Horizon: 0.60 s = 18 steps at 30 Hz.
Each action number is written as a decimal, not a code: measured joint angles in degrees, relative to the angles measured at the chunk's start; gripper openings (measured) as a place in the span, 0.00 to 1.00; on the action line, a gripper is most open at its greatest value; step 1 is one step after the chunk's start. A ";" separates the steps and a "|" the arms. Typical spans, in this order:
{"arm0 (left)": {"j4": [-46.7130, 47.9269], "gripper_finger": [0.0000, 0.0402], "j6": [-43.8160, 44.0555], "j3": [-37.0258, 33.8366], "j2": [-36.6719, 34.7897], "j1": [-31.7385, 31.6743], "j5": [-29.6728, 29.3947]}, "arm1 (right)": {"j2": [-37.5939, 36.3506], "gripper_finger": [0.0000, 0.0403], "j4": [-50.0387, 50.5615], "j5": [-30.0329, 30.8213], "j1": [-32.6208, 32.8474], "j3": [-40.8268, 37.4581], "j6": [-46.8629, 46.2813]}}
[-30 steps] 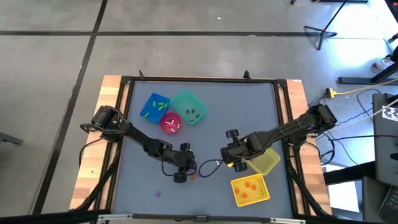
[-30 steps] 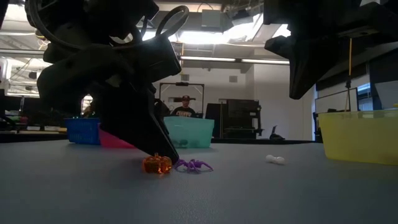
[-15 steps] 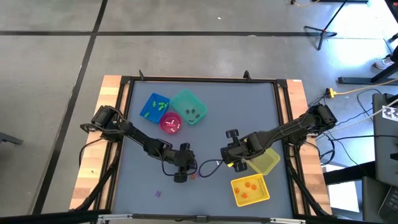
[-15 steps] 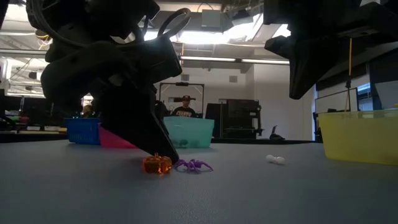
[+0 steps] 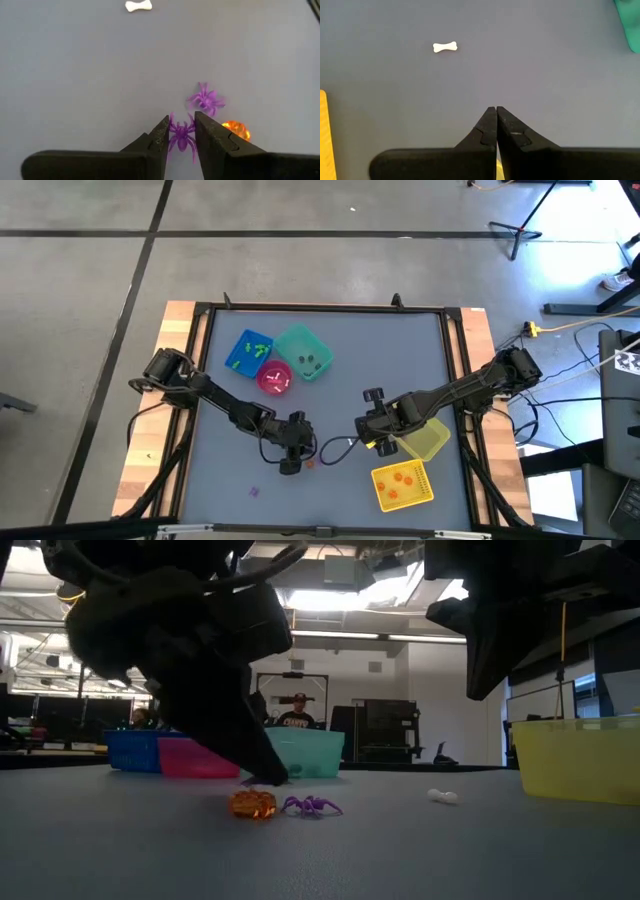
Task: Sort Halloween decoration
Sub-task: Put the purple spider toy into the yellow bin
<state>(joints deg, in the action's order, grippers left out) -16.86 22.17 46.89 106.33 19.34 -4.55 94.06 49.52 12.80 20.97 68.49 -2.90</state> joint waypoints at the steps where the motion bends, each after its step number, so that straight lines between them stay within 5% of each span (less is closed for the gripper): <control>1: -0.09 0.17 0.60 0.00 -0.12 -0.11 0.02 | 0.00 0.00 0.00 0.00 0.00 0.00 0.13; 18: -13.88 0.17 1.73 0.09 -1.49 -3.26 -0.84 | 0.00 0.00 15.16 -0.32 0.00 9.44 2.69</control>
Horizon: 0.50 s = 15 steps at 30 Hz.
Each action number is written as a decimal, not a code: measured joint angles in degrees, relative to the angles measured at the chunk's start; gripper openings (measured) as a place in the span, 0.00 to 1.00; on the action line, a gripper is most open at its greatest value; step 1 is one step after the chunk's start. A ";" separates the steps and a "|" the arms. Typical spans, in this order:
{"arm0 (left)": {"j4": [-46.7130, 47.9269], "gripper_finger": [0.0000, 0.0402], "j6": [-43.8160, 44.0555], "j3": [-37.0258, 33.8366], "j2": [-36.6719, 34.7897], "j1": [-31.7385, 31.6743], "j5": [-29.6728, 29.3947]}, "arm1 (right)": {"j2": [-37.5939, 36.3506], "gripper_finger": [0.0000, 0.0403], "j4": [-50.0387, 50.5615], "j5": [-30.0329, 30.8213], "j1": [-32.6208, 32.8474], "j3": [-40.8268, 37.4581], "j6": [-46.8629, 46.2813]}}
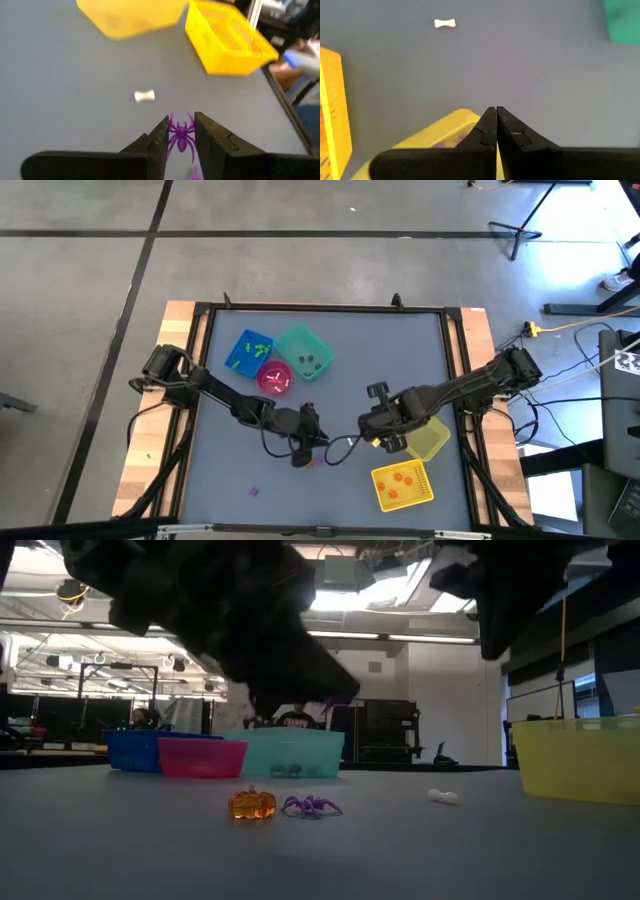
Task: Sort Halloween decoration
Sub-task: Put the purple spider toy into the yellow bin
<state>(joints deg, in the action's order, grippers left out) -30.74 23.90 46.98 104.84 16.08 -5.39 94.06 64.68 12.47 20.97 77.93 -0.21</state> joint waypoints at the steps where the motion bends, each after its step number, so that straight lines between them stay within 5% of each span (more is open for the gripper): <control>1: -1.14 0.17 0.00 0.00 0.00 -0.29 -0.41 | 0.00 0.00 0.84 0.15 0.00 0.85 0.48; 8: -12.77 0.17 -1.67 0.00 0.00 -2.35 -7.83 | -0.17 0.00 6.89 2.72 0.00 5.88 2.43; 15: -17.45 0.17 -5.85 4.24 0.90 -4.18 -9.17 | -6.43 0.00 10.16 5.69 0.04 5.19 2.21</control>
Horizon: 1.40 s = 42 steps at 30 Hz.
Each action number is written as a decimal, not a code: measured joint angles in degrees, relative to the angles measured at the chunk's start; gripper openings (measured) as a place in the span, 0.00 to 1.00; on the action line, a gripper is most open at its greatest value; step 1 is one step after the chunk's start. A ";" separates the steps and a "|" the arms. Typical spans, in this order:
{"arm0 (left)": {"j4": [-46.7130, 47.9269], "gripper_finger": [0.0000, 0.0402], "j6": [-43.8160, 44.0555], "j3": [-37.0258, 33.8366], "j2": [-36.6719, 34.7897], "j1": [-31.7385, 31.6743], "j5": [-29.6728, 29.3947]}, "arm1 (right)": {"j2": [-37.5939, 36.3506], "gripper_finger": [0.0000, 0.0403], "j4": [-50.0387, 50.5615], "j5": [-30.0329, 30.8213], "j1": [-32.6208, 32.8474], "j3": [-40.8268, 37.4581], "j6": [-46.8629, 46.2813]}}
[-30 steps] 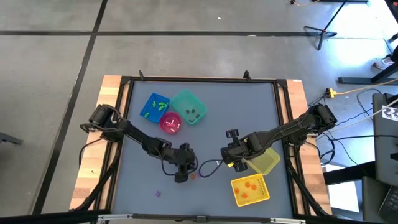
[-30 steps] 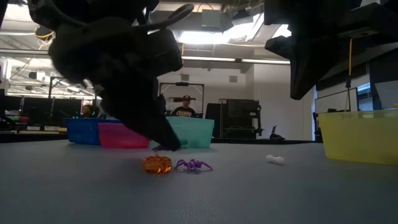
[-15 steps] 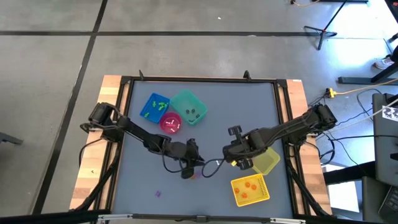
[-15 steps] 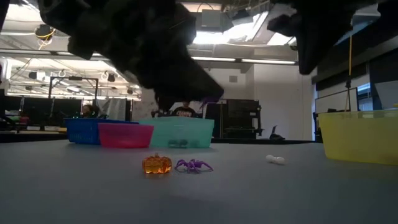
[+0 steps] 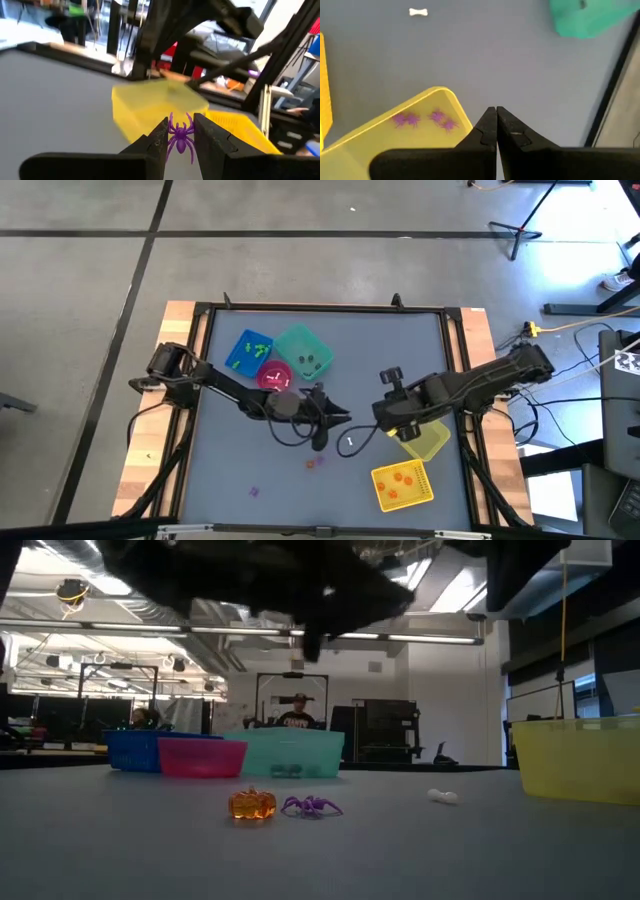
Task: Sort Halloween decoration
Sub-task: Put the purple spider toy into the yellow bin
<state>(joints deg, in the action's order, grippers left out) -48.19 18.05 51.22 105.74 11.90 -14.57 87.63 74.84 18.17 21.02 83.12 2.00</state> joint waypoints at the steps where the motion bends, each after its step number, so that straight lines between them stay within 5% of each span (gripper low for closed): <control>1: 0.01 0.17 -1.14 1.54 0.73 -0.14 0.01 | -1.15 0.00 -0.14 0.34 -0.01 -0.18 -0.04; 11: 0.10 0.17 -8.15 22.42 14.50 -1.90 0.69 | -9.63 0.00 -0.23 2.76 -0.04 -0.41 -0.16; 21: 0.30 0.17 -8.16 39.62 30.56 -3.69 0.72 | -10.12 0.00 -0.93 1.78 -0.04 -0.43 -0.19; 36: 4.01 0.17 -8.14 41.86 34.55 -3.82 0.52 | -10.08 0.00 -1.37 1.78 -0.04 -0.43 -0.19; 42: 4.05 0.28 -7.67 41.86 34.55 -4.08 0.48 | -10.08 0.00 -1.41 1.78 -0.04 -0.43 -0.19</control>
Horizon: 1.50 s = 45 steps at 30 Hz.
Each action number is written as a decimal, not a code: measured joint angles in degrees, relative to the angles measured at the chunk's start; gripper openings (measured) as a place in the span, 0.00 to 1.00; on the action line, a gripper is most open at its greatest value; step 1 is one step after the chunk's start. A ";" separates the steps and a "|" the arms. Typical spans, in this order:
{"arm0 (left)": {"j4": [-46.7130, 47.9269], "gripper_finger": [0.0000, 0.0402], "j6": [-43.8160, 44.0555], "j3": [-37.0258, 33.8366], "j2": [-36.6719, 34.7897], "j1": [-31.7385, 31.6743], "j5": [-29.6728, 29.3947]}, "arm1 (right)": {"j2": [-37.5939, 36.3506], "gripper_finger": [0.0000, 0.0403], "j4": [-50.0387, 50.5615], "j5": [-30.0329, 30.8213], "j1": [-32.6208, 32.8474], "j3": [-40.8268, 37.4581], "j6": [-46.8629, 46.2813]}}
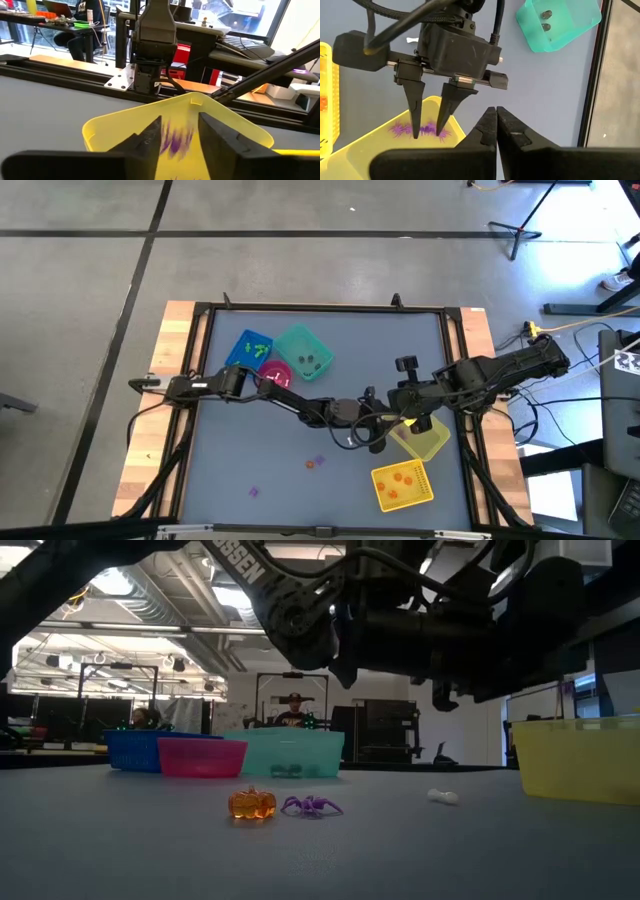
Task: Sort Halloween decoration
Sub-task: Put the purple spider toy into the yellow bin, then put the orange pumpkin toy into the yellow bin
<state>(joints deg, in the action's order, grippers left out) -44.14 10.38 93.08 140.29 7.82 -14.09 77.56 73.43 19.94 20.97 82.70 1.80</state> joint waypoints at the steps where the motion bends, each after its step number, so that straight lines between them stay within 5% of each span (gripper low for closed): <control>1: 0.00 0.30 0.00 0.00 0.00 0.00 0.00 | 0.00 0.00 -0.02 -0.01 0.00 0.00 0.00; 9: 0.02 0.46 1.30 0.00 0.00 -0.05 0.01 | 0.00 0.00 -0.02 0.00 0.00 0.00 0.00; 18: 7.79 0.48 3.05 0.00 -4.22 -1.82 4.64 | 0.00 0.00 0.08 -0.01 0.00 0.00 0.01; 36: 63.58 0.48 -3.14 0.09 -25.26 1.74 7.65 | 0.00 0.00 -0.10 -0.02 0.00 -0.02 0.00; 45: 85.86 0.48 -0.63 0.00 -26.88 8.12 14.94 | 0.00 0.00 -0.09 -0.02 0.00 -0.02 0.00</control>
<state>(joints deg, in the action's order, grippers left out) 41.72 9.74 93.08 113.41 15.93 0.85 77.56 73.34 19.92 20.97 82.67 1.80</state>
